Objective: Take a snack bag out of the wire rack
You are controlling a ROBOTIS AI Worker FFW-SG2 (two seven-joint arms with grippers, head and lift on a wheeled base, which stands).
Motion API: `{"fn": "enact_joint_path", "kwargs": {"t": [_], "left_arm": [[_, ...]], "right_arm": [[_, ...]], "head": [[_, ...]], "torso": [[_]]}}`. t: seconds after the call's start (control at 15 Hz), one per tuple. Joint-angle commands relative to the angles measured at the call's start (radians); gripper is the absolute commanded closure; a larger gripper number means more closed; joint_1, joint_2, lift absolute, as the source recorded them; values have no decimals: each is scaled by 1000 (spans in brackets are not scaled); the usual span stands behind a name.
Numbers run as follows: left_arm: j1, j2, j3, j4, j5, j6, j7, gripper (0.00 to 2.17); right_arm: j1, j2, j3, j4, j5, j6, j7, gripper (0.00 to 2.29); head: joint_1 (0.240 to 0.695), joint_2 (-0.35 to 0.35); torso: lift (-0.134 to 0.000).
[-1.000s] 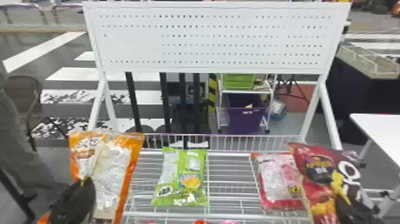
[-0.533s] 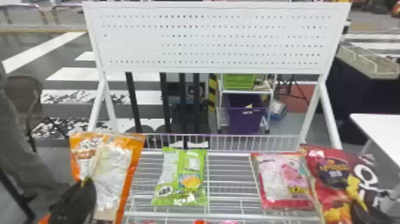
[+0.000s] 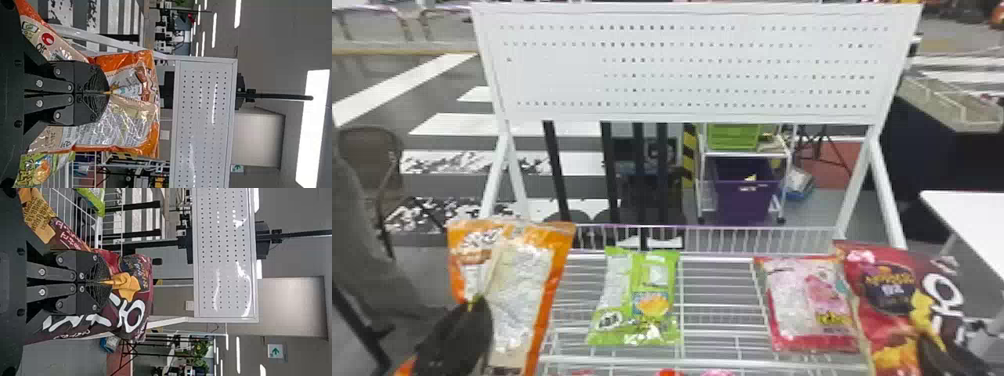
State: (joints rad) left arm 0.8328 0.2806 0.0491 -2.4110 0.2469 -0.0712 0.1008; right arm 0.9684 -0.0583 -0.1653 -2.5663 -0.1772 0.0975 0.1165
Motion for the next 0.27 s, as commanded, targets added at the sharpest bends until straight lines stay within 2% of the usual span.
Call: {"fn": "enact_joint_path", "kwargs": {"t": [0.0,0.2], "left_arm": [[-1,0,0,0,0,0,0,1868],[-1,-1,0,0,-3,0,0,1868]], "right_arm": [[-2,0,1,0,2,0,0,2253],[-2,0,9,-2,19,0,0,2253]], "head": [[499,0],[499,0]], "torso": [[0],[0]]}}
